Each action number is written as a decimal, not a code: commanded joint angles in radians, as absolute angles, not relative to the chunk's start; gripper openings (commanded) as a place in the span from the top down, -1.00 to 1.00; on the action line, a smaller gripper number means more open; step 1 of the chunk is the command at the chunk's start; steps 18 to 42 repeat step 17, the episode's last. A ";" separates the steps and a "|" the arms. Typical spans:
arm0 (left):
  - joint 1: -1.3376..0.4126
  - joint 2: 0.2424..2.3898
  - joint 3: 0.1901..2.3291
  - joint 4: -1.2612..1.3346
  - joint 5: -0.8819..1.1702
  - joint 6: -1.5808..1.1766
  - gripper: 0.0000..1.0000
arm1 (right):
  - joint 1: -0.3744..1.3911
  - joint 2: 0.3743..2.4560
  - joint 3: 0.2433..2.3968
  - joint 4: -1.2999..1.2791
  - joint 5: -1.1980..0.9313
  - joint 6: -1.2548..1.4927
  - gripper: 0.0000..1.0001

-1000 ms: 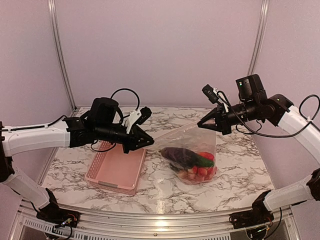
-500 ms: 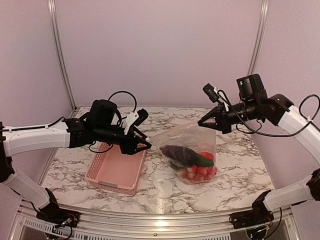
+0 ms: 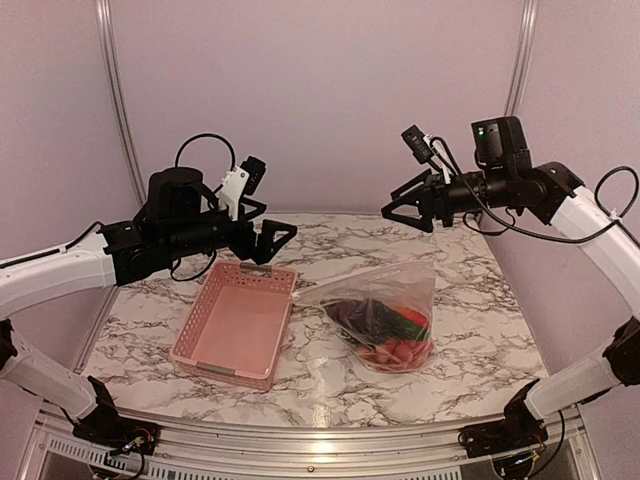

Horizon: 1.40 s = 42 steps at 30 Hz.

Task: Place the food in the zip-top bag and seal the zipper
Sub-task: Place the zipper food storage bag at the center of the board, then reset both arms

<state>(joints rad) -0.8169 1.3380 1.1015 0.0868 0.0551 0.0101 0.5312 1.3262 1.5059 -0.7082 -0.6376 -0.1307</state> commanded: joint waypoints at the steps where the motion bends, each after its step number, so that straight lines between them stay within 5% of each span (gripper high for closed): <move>1: -0.808 1.283 1.140 0.081 -0.132 -0.046 -0.98 | 0.522 1.319 1.637 -0.663 -0.637 -0.048 -0.60; 6: -0.808 1.259 1.205 -0.048 -0.302 -0.075 -0.98 | 0.519 1.324 1.682 -0.661 -0.475 -0.019 -0.69; 9: -0.807 1.252 1.257 -0.134 -0.343 -0.086 -0.98 | 0.516 1.310 1.676 -0.654 -0.215 0.068 -0.96; 17: -0.795 1.190 1.332 -0.356 -0.526 -0.275 -0.98 | 0.515 1.270 1.697 -0.650 0.348 0.198 -0.97; 42: -0.795 1.190 1.332 -0.356 -0.526 -0.275 -0.98 | 0.515 1.270 1.697 -0.650 0.348 0.198 -0.97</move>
